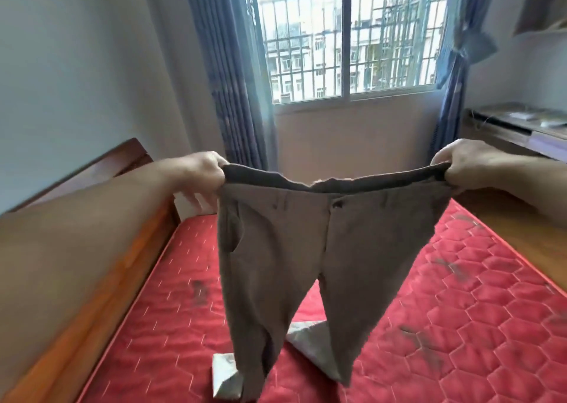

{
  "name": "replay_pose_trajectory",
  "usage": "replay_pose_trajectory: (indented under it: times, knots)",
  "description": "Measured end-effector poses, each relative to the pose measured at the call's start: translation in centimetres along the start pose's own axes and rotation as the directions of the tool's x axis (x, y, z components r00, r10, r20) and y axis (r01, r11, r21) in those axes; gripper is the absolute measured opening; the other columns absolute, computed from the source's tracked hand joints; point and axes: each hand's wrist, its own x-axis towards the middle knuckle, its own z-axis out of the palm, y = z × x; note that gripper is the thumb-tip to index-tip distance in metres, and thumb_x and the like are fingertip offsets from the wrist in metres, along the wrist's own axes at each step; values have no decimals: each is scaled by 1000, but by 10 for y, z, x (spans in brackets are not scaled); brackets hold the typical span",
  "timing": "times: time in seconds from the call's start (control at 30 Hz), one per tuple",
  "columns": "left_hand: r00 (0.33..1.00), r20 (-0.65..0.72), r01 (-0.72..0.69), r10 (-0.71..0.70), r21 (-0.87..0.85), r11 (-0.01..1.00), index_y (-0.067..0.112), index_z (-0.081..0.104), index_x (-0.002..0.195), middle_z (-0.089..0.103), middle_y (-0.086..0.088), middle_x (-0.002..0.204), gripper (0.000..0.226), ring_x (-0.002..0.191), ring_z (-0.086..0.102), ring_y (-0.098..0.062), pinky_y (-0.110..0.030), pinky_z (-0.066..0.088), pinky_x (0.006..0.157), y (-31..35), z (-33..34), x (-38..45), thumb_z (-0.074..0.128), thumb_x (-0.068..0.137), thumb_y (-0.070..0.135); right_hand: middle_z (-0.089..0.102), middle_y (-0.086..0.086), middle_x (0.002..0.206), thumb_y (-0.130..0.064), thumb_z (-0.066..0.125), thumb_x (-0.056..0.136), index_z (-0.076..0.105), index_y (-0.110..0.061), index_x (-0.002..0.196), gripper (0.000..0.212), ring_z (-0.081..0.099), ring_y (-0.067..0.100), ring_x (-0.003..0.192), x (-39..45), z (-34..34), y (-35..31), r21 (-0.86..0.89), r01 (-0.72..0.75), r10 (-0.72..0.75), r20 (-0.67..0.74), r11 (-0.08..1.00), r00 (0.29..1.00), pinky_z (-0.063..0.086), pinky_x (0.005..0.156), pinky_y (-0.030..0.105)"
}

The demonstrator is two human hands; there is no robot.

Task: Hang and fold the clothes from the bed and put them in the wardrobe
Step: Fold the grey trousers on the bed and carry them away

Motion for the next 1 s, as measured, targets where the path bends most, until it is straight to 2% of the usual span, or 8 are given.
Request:
replay_pose_trajectory:
  times: [0.2, 0.3, 0.4, 0.53, 0.63, 0.73, 0.83, 1.0]
  knots:
    - [921, 364, 43, -139, 259, 965, 14, 68, 92, 73, 3, 69, 38, 64, 73, -20, -30, 54, 48, -25, 61, 51, 36, 76, 3, 69, 20, 60, 8, 30, 75, 66, 0, 81, 37, 70, 36, 57, 15, 48, 5, -92, -124, 145, 274, 988, 951, 58, 49, 39]
    - [830, 531, 47, -173, 244, 969, 14, 69, 84, 69, 7, 61, 24, 59, 67, -9, -25, 53, 52, -67, 120, 60, 47, 78, 5, 70, 16, 65, 10, 28, 76, 68, -1, 86, 43, 67, 29, 55, -5, 94, 41, -232, -152, 260, 557, 961, 789, 50, 46, 27]
    - [581, 778, -26, -237, 309, 951, 11, 67, 79, 67, 1, 58, 16, 53, 64, -10, -21, 53, 50, -86, 193, 52, 55, 81, 1, 69, 6, 67, 7, 32, 80, 65, -9, 79, 37, 70, 20, 62, -27, 152, 73, -372, -154, 390, 726, 916, 567, 52, 44, 27]
    - [539, 806, -6, -244, 293, 956, 8, 62, 81, 59, -3, 62, 11, 39, 54, -9, -16, 42, 38, -62, 230, 42, 53, 80, 3, 68, 18, 115, -9, 43, 94, 68, 1, 97, 26, 68, 30, 99, -29, 175, 60, -542, 165, 380, 744, 824, 549, 54, 84, 30]
    - [674, 717, 197, -179, 59, 979, 3, 64, 96, 66, -16, 81, 40, 47, 65, -22, -25, 50, 41, -53, 227, 58, 32, 71, 1, 69, 17, 78, -5, 49, 85, 69, -3, 86, 20, 65, 26, 61, -8, 189, 63, -249, -314, 393, 715, 916, 578, 54, 53, 30]
    - [887, 457, 257, -67, -368, 893, 12, 64, 91, 67, -14, 88, 42, 70, 68, -29, -39, 59, 61, -31, 202, 104, 27, 78, -3, 63, 20, 64, 4, 41, 83, 64, 1, 77, 24, 59, 29, 52, 37, 182, 42, 336, -614, 415, 503, 714, 758, 51, 53, 36]
    - [985, -100, 10, -143, -784, 620, 18, 55, 78, 60, -8, 78, 30, 73, 57, -23, -31, 49, 65, 26, 129, 171, 37, 89, -4, 66, 13, 82, 1, 48, 81, 67, -16, 83, 25, 61, 29, 72, 117, 123, 4, 731, -337, 439, 56, 594, 897, 52, 69, 40]
    - [789, -614, -603, -2, -775, 191, 20, 51, 79, 51, -6, 73, 39, 53, 58, -5, -19, 49, 55, 142, -29, 188, 30, 91, -10, 61, 2, 90, -1, 36, 70, 62, -27, 74, 37, 59, 11, 72, 202, -33, -86, 745, 286, 298, -542, 603, 785, 42, 52, 15]
